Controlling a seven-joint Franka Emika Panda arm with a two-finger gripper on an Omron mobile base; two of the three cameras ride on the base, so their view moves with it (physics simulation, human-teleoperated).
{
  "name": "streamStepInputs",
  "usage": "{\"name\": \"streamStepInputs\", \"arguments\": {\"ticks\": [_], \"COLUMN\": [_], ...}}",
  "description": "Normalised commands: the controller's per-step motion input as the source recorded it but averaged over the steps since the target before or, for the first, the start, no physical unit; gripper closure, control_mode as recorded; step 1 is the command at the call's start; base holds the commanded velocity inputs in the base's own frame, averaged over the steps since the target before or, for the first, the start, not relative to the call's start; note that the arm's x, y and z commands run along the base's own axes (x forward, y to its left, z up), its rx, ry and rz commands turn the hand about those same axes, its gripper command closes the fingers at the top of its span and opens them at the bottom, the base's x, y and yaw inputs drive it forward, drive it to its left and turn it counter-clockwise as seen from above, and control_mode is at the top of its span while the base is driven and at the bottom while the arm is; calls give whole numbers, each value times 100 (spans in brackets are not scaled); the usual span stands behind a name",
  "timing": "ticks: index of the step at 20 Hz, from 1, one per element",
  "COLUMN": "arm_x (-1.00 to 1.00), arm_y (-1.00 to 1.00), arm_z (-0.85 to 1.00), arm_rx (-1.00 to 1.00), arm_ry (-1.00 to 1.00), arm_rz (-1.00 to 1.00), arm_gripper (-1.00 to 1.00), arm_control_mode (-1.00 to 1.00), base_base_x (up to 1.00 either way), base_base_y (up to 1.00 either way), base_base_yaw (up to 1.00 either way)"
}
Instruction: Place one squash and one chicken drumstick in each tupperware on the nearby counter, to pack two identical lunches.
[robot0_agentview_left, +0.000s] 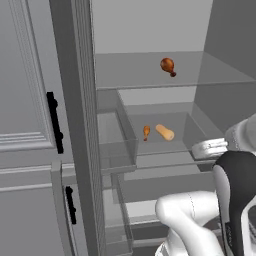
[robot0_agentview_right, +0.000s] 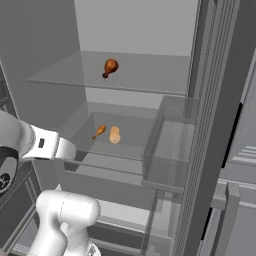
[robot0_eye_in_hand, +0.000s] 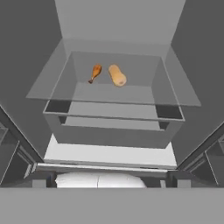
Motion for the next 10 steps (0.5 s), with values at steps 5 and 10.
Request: {"name": "streamStepInputs", "arguments": {"ticks": [5, 10], "arm_x": [-3, 1], "arm_y": [-7, -12], "arm_z": [98, 95], "arm_rx": [0, 2], "arm_ry": [0, 1], "arm_rz": [-4, 0], "arm_gripper": [-100, -100], "arm_control_mode": [-100, -100], "base_base_x": [0, 0], "base_base_y": [0, 0], "base_base_yaw": [0, 0]}}
